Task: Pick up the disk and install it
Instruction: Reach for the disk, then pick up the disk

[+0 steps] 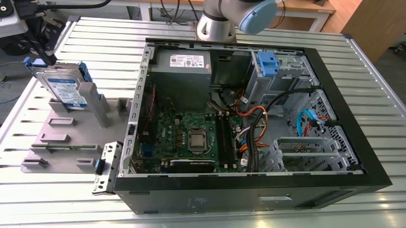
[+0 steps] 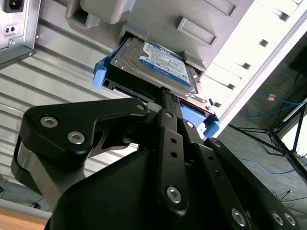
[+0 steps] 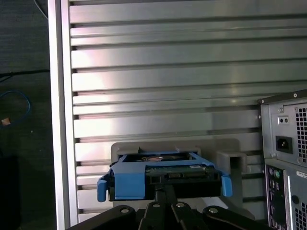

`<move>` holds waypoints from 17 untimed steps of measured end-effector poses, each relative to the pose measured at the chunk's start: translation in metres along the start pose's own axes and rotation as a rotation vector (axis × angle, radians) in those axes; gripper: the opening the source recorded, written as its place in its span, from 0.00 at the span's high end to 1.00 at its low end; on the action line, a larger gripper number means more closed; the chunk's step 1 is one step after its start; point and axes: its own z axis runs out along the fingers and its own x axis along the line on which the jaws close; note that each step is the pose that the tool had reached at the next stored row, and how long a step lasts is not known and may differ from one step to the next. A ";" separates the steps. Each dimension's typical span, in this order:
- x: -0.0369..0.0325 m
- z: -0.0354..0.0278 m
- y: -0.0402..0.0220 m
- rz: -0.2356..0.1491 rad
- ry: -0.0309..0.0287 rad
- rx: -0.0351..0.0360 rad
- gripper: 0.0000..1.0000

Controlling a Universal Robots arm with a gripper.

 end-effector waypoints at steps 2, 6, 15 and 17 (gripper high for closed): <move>0.0006 0.0003 0.0003 0.000 0.0001 0.0001 0.89; 0.0007 0.0009 0.0003 0.000 0.0000 0.0000 0.89; 0.0007 0.0010 0.0002 0.000 -0.0001 0.0000 0.89; 0.0007 0.0011 0.0003 -0.004 0.0001 -0.0001 0.89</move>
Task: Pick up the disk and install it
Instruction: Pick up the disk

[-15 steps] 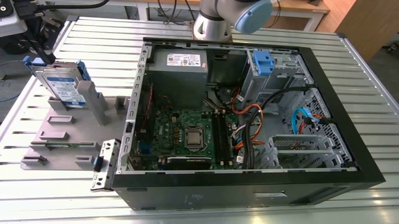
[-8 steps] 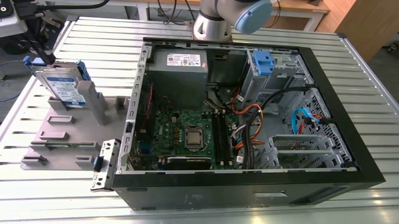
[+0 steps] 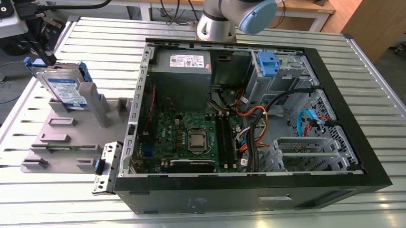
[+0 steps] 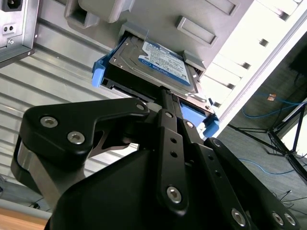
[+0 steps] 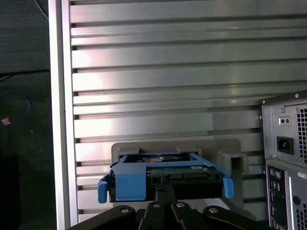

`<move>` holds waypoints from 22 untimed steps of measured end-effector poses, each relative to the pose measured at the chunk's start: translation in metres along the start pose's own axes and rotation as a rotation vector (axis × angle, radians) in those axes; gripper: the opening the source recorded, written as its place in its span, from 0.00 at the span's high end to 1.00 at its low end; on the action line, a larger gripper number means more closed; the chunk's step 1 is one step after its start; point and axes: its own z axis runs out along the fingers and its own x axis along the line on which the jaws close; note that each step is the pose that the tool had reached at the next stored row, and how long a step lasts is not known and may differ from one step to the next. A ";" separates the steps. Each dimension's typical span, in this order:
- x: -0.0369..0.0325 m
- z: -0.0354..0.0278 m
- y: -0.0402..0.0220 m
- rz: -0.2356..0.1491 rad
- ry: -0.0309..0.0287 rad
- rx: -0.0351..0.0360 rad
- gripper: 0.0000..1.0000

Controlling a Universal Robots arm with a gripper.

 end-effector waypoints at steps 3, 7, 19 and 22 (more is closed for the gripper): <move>0.0000 0.0000 0.0000 -0.021 0.0009 -0.0005 0.89; 0.0000 0.0000 0.0000 -0.061 0.0026 -0.0015 0.89; -0.0001 -0.0021 0.0001 -0.065 0.0029 -0.0015 0.89; -0.0001 -0.0040 0.0002 -0.065 0.0029 -0.0015 0.89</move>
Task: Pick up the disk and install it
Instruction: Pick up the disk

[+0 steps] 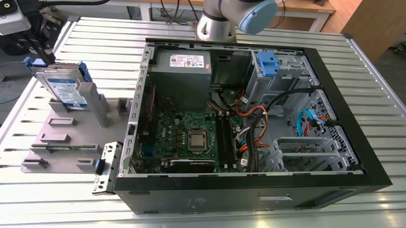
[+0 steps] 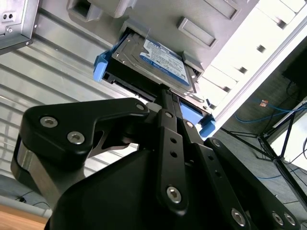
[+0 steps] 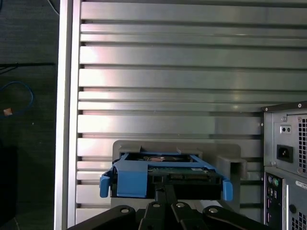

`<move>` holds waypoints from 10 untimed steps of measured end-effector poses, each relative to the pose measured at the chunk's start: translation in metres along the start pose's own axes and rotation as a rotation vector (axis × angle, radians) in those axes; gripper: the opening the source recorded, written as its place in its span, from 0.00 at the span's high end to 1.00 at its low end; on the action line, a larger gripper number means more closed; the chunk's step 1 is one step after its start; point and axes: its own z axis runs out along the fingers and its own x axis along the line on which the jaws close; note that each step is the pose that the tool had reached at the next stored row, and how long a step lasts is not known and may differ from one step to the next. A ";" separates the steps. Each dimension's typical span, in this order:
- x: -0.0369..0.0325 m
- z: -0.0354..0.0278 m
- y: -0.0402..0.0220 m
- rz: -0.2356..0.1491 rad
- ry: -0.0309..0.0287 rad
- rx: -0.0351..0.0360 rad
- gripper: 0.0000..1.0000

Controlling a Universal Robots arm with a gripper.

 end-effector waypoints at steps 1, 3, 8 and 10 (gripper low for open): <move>0.0000 -0.0012 0.0000 0.000 -0.0001 0.0000 0.89; -0.0001 -0.0031 0.0001 0.000 -0.0001 0.0000 0.89; -0.0001 -0.0032 0.0001 -0.005 0.0000 -0.0002 0.89; -0.0001 -0.0033 0.0001 -0.022 0.0010 -0.0006 0.89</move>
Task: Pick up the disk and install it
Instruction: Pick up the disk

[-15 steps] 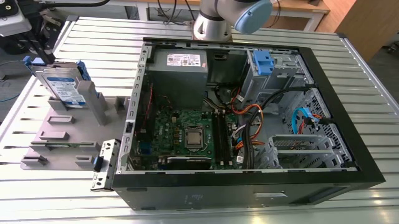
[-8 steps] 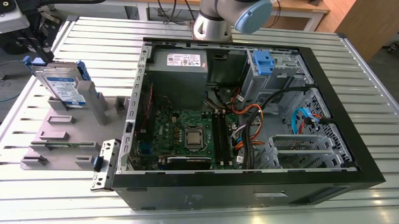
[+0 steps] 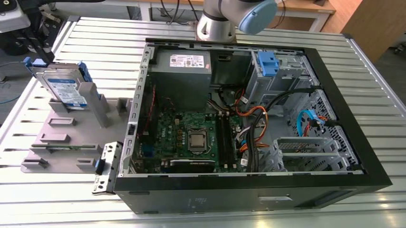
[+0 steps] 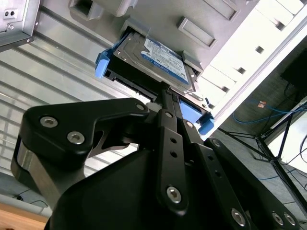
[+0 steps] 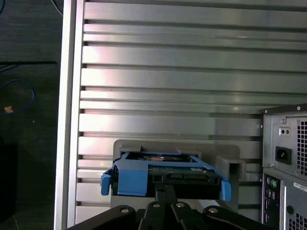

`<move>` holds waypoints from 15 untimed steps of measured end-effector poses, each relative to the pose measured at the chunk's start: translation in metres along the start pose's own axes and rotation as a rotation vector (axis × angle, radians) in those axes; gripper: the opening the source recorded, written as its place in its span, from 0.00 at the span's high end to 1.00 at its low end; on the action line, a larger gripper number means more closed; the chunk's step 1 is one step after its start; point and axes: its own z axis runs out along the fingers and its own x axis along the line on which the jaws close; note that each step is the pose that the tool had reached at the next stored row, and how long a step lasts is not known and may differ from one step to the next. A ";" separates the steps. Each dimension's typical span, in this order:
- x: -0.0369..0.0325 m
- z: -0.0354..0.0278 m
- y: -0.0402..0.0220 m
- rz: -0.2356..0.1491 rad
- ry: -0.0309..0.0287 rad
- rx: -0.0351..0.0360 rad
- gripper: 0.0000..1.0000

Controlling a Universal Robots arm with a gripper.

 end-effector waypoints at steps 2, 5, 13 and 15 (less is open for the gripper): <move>0.0000 0.0001 0.0000 -0.027 0.0011 -0.0007 0.89; 0.0000 0.0001 0.0000 -0.082 0.0034 -0.0020 0.89; 0.0000 0.0006 0.0000 -0.227 0.0097 -0.0056 0.89; 0.0000 0.0007 0.0000 -0.263 0.0113 -0.0065 0.89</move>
